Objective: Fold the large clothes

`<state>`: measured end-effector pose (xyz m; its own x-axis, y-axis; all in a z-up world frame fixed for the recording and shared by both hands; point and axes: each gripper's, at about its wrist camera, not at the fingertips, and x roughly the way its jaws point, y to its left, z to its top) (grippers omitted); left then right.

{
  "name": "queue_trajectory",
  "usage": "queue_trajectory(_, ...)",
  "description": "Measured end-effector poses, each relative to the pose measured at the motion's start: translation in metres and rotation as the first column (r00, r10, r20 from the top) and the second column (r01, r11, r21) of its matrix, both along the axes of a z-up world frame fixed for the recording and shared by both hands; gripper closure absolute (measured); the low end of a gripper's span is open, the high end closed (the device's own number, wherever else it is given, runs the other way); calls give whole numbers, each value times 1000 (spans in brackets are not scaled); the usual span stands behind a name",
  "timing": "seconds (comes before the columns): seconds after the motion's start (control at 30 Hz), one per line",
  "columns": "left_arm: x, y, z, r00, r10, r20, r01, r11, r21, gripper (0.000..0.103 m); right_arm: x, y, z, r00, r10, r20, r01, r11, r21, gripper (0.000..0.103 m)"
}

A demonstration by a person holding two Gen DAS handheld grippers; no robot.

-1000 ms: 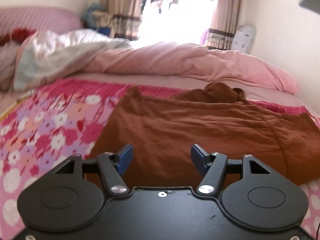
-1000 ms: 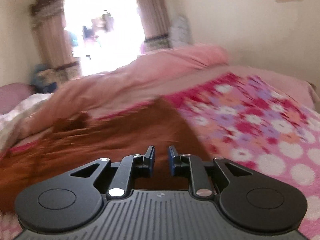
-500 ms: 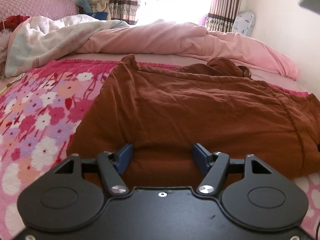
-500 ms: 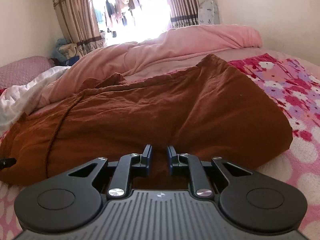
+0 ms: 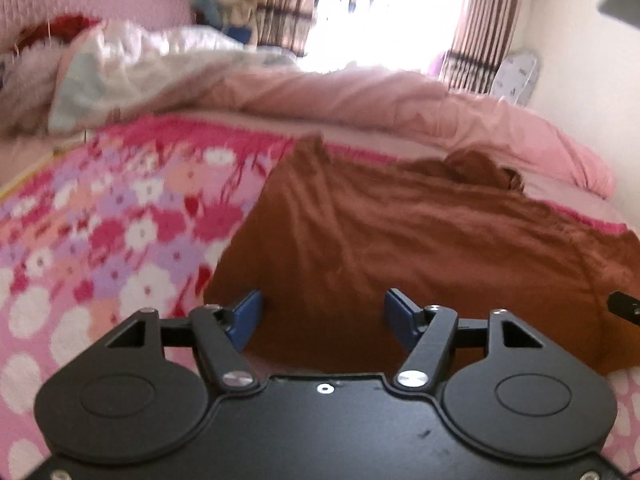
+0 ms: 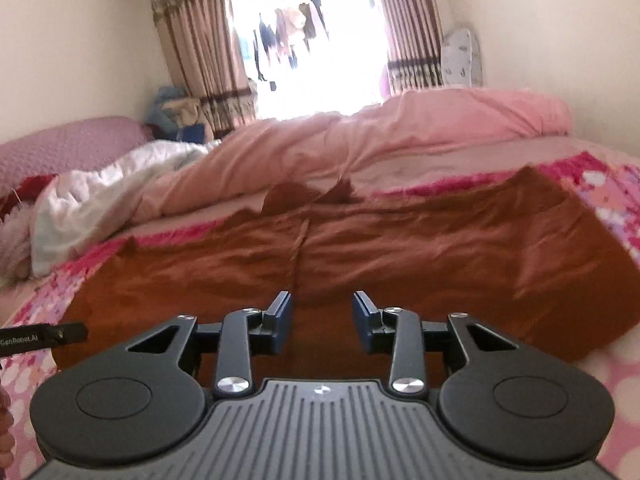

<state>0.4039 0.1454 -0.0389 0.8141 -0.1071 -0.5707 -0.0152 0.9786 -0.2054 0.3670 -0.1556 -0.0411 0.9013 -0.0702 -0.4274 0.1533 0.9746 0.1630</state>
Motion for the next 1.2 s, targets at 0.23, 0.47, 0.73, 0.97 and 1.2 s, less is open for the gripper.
queue_trajectory(0.23, -7, 18, -4, 999, 26, 20, -24, 994, -103, 33, 17, 10, -24, 996, -50, -77, 49, 999, -20, 61)
queue_trajectory(0.47, -32, 37, -13, 991, 132, 14, -117, 919, -376, 16, 13, 8, -23, 997, -37, -69, 37, 999, 2, 59)
queue_trajectory(0.73, -12, 31, -37, 984, 159, -75, -175, 841, -513, 16, 12, 18, -12, 1000, -14, -25, 14, 1000, -20, 57)
queue_trajectory(0.97, 14, 37, -39, 973, 224, -58, -217, 795, -566, 9, 23, 15, -26, 998, -12, -62, 10, 1000, -19, 55)
queue_trajectory(1.2, 47, 36, -36, 973, 224, -54, -217, 815, -537, 7, 24, 15, -31, 997, -15, -74, 14, 1000, -16, 55)
